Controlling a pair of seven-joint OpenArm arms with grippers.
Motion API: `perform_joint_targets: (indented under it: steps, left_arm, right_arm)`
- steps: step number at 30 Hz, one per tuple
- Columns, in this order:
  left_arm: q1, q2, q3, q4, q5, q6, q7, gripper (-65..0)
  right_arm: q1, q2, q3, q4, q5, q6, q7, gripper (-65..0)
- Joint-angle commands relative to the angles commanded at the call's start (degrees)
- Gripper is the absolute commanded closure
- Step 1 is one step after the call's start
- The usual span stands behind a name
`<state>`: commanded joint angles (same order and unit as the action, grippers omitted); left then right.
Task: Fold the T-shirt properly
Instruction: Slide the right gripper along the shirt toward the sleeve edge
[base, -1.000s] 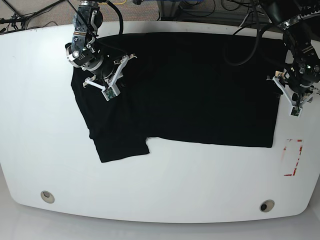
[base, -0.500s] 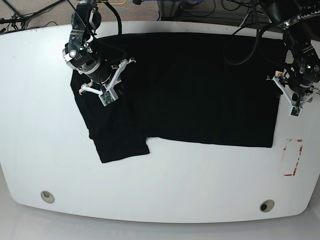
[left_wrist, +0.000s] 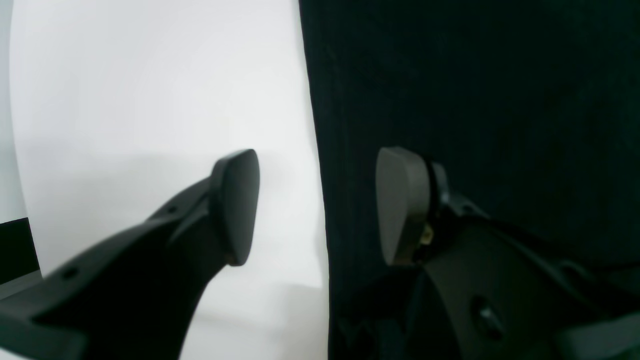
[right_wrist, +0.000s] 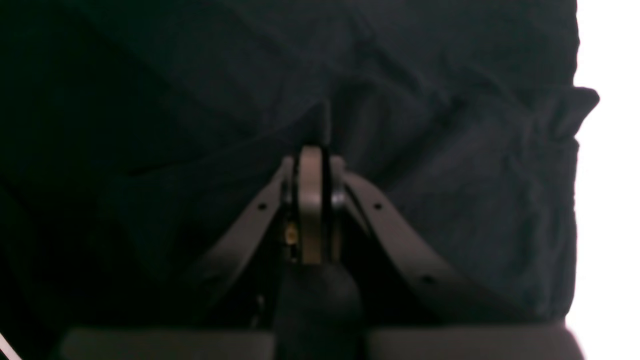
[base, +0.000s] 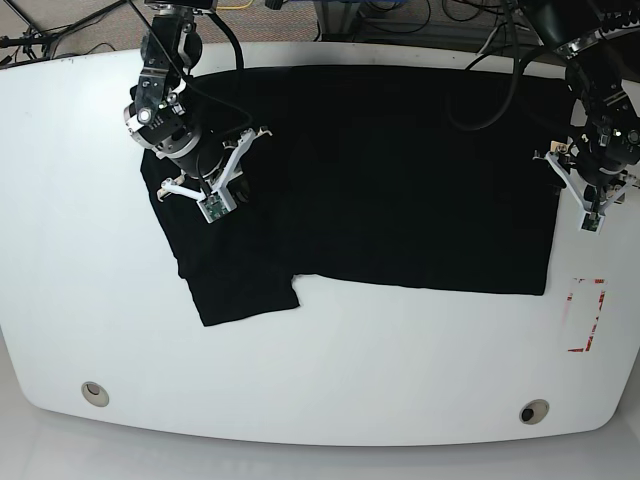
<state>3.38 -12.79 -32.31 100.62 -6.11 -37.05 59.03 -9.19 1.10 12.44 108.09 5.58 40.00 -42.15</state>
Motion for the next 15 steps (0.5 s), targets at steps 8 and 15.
perform_joint_targets:
  steps: [8, 15]
  left_arm:
    - [0.7, 0.0, 0.1, 0.2, 0.0, 0.0, 0.0, -34.6]
    - [0.7, 0.0, 0.1, 0.2, 0.0, 0.0, 0.0, -34.6]
  right_arm:
    - [2.4, 0.4, 0.2, -3.8, 0.0, 0.0, 0.0, 0.0]
    - [4.8, 1.7, 0.0, -5.4, 0.1, 0.0, 0.0, 0.0]
